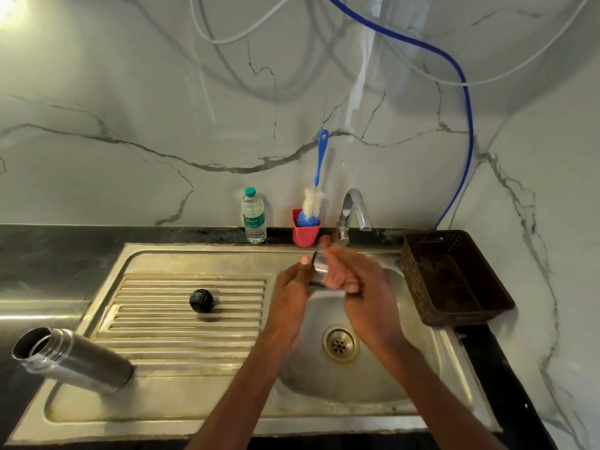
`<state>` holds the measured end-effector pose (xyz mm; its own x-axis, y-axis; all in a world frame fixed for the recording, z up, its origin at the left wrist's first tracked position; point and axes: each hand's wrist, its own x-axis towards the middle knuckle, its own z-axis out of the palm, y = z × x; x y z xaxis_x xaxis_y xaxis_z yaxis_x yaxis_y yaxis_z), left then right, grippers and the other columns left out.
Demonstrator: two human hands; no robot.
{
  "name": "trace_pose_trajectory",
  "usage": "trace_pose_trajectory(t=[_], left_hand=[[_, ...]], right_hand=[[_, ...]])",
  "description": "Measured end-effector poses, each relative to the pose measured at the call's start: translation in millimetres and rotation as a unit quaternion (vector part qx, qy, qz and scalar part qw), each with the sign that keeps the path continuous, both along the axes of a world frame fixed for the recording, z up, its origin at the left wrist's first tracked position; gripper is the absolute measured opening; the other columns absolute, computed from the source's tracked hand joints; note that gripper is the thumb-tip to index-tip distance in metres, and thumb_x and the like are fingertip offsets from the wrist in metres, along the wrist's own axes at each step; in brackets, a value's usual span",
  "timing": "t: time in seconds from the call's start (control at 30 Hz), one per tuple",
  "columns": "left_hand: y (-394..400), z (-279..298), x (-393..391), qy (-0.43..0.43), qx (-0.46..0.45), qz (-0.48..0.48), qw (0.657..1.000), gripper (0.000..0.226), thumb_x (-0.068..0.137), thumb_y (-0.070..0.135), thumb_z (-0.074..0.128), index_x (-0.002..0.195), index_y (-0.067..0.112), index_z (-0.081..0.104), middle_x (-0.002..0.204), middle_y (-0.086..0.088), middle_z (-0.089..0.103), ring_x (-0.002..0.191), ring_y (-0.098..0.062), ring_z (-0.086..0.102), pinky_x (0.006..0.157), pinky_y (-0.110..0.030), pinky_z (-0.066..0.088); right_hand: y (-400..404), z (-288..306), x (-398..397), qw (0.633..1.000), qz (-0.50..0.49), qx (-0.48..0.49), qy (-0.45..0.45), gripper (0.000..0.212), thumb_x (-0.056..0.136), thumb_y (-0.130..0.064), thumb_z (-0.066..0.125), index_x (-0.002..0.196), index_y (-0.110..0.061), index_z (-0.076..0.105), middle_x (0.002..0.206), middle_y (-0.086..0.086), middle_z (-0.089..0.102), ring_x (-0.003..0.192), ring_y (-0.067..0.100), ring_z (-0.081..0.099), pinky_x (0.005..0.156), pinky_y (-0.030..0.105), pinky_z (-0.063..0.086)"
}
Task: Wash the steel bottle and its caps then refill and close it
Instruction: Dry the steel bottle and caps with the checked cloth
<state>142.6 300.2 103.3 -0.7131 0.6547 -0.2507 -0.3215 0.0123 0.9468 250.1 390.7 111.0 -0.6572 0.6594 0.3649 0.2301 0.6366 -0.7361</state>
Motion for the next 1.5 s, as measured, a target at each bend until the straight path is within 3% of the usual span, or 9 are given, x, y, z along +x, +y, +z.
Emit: trace_pose_trajectory(t=[0.1,0.23,0.43,0.5,0.57,0.67,0.83,1.13,1.5], left_hand=[[-6.2,-2.2,-7.2,0.032,0.024,-0.037,0.999,0.032,0.111,0.017,0.047,0.107,0.008,0.078,0.101,-0.015,0.079,0.104,-0.036,0.072,0.098,-0.044,0.056],[-18.9,-9.4,-17.6,0.089,0.041,-0.069,0.993,0.026,0.109,0.019,0.054,0.103,0.008,0.077,0.101,-0.012,0.079,0.102,-0.029,0.073,0.097,-0.044,0.055],[-23.1,-19.0,-26.4,0.166,0.077,-0.068,0.981,0.021,0.108,0.003,0.051,0.108,0.004,0.072,0.119,0.004,0.076,0.118,0.002,0.065,0.101,-0.032,0.051],[-22.0,-27.0,-36.7,0.295,-0.005,-0.072,0.953,0.028,0.107,0.004,0.048,0.098,0.022,0.068,0.135,0.029,0.059,0.139,0.019,0.036,0.121,-0.032,0.029],[-28.1,-39.4,-46.9,0.392,-0.079,-0.071,0.914,0.028,0.104,0.02,0.042,0.109,0.032,0.066,0.148,0.021,0.057,0.155,0.004,0.015,0.128,-0.034,0.005],[-43.6,-59.6,-55.1,0.407,-0.141,-0.05,0.901,0.032,0.106,0.02,0.046,0.127,0.024,0.069,0.144,0.001,0.066,0.154,-0.018,0.035,0.125,-0.041,0.022],[-85.9,-82.9,-70.2,0.351,-0.267,0.044,0.896,0.017,0.104,0.012,0.058,0.093,0.011,0.072,0.085,-0.009,0.075,0.082,-0.03,0.069,0.063,-0.033,0.036],[-182.5,-139.4,-74.9,0.387,-0.338,0.155,0.844,0.015,0.102,0.022,0.068,0.096,0.013,0.079,0.116,0.005,0.054,0.081,-0.008,0.055,0.068,-0.011,0.037],[-225.9,-169.6,-65.4,0.337,-0.389,0.215,0.83,0.023,0.105,0.029,0.061,0.098,0.012,0.074,0.133,-0.003,0.047,0.098,-0.011,0.055,0.092,-0.034,0.056]], right_hand=[[2.8,3.6,-10.9,0.99,0.042,0.119,-0.067,0.079,0.075,0.008,0.064,0.145,-0.028,0.057,0.144,-0.014,0.057,0.133,0.007,0.047,0.109,0.023,0.041],[-6.2,22.8,-25.6,0.976,-0.01,-0.204,-0.079,0.059,0.088,0.009,0.056,0.124,-0.036,0.067,0.104,-0.007,0.072,0.092,0.018,0.071,0.07,0.029,0.061],[-21.7,29.8,-36.7,0.804,-0.015,-0.593,-0.029,0.025,0.069,0.004,0.048,0.09,-0.001,0.062,0.08,0.017,0.067,0.072,0.027,0.065,0.065,0.037,0.058],[-33.3,17.0,-41.5,0.764,-0.009,-0.645,0.031,0.052,0.06,0.0,0.052,0.11,0.008,0.065,0.099,0.028,0.07,0.088,0.037,0.066,0.087,0.053,0.06],[-40.0,3.7,-44.9,0.743,-0.014,-0.667,0.055,0.06,0.067,0.003,0.049,0.126,0.006,0.062,0.119,0.033,0.066,0.103,0.043,0.064,0.103,0.067,0.047],[-43.6,-16.2,-41.7,0.714,-0.012,-0.699,0.032,0.044,0.08,0.006,0.044,0.118,0.002,0.066,0.109,0.028,0.068,0.092,0.04,0.069,0.095,0.06,0.054],[-47.0,-51.3,-44.0,0.692,-0.033,-0.721,-0.015,0.031,0.082,0.008,0.044,0.096,0.002,0.07,0.085,0.017,0.074,0.072,0.031,0.071,0.078,0.045,0.06],[-87.4,-89.9,-79.5,0.695,-0.023,-0.708,-0.122,0.027,0.084,0.007,0.048,0.102,0.003,0.067,0.08,0.018,0.073,0.069,0.033,0.069,0.074,0.045,0.059],[-140.8,-101.2,-123.6,0.694,0.033,-0.696,-0.18,0.021,0.079,0.008,0.052,0.094,0.002,0.065,0.081,0.019,0.068,0.069,0.033,0.066,0.084,0.048,0.056]])
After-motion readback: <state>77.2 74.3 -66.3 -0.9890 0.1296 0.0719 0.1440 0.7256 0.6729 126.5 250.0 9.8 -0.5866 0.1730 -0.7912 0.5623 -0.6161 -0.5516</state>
